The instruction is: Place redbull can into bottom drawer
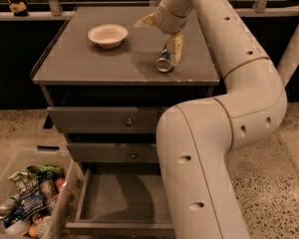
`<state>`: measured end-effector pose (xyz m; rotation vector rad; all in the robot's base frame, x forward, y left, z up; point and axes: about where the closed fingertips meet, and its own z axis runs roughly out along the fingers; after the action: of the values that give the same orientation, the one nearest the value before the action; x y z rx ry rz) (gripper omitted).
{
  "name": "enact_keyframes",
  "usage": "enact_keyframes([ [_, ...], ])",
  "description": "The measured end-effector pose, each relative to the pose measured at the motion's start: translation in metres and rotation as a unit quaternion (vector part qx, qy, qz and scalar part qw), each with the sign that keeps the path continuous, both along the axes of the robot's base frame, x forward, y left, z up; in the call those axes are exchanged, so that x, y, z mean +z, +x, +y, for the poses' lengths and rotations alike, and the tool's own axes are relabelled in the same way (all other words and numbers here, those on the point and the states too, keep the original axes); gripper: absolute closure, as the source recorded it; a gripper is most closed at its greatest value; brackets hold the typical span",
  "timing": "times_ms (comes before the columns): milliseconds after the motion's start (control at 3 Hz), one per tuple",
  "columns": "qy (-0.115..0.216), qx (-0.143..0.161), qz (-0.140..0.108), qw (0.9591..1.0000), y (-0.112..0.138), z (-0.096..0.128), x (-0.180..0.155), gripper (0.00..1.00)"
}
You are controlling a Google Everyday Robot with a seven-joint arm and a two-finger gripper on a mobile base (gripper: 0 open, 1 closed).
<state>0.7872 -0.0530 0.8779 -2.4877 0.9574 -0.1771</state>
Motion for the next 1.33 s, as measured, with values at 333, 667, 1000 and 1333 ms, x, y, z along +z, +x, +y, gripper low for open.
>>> enact_keyframes([
  [333,-0.030,0.051,0.025,0.9979,-0.016,0.007,-0.012,0.00],
  [667,-0.030,0.051,0.024,0.9979,-0.016,0.007,-0.012,0.00],
  [1000,0.007,0.030,0.016,0.9994,-0.002,-0.004,-0.026,0.00],
  [1333,0.025,0.018,0.014,0.9994,0.002,-0.012,-0.030,0.00],
])
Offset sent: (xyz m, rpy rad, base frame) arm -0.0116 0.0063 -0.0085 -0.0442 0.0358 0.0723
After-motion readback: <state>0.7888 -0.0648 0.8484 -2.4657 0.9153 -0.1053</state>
